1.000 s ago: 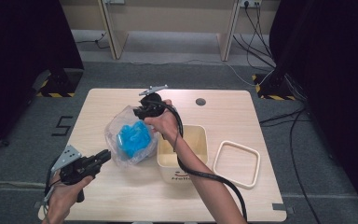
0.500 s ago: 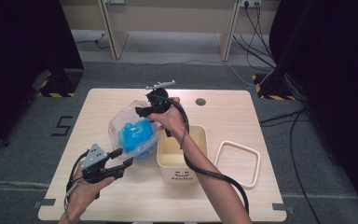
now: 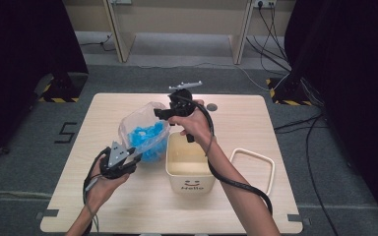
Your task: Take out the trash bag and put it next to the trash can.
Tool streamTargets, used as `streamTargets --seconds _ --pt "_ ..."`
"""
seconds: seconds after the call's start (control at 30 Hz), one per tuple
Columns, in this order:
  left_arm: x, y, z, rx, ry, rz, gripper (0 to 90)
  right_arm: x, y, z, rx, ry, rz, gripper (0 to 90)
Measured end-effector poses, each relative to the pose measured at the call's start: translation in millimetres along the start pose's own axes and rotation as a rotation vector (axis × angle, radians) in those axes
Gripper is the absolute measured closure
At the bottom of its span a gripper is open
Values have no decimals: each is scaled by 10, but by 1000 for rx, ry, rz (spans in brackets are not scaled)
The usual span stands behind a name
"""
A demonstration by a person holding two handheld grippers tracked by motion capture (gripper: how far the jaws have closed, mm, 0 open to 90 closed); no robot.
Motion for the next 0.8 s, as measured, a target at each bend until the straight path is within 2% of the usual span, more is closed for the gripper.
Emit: streamTargets --seconds 0.1,0.2,0.3,0.37,0.47,0.53,0.6,0.8 --pt "112 42 47 -4 42 -5 748 -45 -7 -122 -22 11 13 325" --pt "204 69 67 -1 57 1 745 -99 -30 -259 -30 4 7 326" --pt "254 68 63 5 62 -13 714 -146 -74 -388 -34 7 8 326" --pt "241 52 39 9 43 -23 678 -194 -120 -492 -37 1 15 325" --pt "202 38 -10 3 22 -60 587 -270 -195 -618 -40 0 24 325" --pt "182 50 -49 -3 6 -91 538 -325 -241 -680 -32 -17 28 324" --pt "160 78 -101 -20 -11 -123 479 -364 -282 -740 -37 -19 31 321" --pt "51 205 -288 -56 -56 -185 323 -488 -379 -920 -71 -35 44 315"
Point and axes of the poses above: each handheld gripper's, and its own axes: z roughly forward along the jaws, y roughly out of its top, x roughly to its left, the point moved 4 cm from there along z, roughly forward along the jaws, and after that the axes turned 14 degrees about y, right-handed, at the moved point
